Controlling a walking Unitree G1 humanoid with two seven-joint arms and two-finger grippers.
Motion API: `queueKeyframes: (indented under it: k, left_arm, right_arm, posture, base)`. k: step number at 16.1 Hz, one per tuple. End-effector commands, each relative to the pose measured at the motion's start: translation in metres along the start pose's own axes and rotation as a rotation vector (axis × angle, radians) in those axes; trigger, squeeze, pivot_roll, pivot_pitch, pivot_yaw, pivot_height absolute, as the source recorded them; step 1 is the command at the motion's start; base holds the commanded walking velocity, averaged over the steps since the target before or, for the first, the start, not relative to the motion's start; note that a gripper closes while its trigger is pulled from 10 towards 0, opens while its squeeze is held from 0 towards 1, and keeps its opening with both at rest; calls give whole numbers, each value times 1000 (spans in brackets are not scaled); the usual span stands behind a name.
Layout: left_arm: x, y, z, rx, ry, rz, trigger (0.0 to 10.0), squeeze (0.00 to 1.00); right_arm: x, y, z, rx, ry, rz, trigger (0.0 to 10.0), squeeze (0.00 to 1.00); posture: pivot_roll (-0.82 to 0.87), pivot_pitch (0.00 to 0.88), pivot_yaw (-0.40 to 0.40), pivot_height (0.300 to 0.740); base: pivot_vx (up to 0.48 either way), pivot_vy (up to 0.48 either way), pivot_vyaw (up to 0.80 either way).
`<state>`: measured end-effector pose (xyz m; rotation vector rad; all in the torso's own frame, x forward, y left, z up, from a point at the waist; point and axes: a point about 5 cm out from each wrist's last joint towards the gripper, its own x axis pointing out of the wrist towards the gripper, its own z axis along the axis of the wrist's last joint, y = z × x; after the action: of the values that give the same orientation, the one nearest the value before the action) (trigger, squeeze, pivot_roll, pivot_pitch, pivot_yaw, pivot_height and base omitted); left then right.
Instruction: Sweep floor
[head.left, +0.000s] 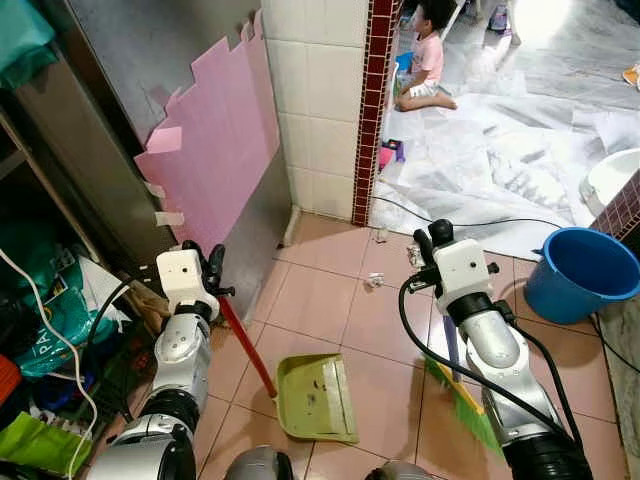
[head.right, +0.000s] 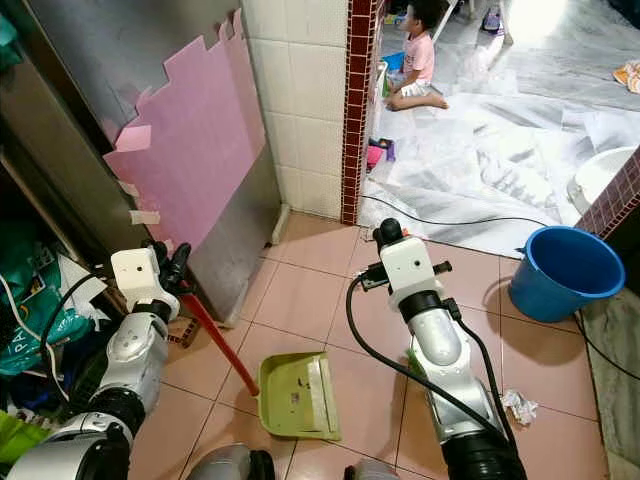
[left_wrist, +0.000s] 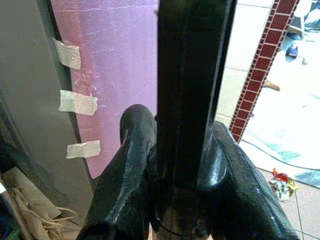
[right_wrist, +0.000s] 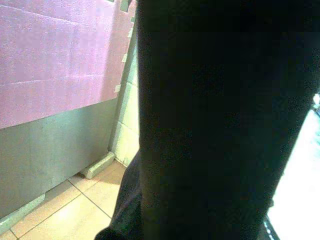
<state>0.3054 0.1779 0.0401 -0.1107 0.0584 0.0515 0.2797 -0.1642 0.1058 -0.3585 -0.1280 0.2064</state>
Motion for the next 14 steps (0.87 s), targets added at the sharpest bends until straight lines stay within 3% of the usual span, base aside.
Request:
queueKeyframes:
  k: [1,14]
  left_arm:
    - [2,-2,2,-8,-8,-9,0,0]
    - [5,-16,5,-129,-32,-74,0,0]
  right_arm:
    - [6,-1,12,-26,-53,6,10000,0]
    - [9,2,12,-21,-57,8,10000,0]
  posture:
    - [-124,0,33,740]
    - [-107,0,38,740]
  base:
    - [0,0,0]
    - [0,0,0]
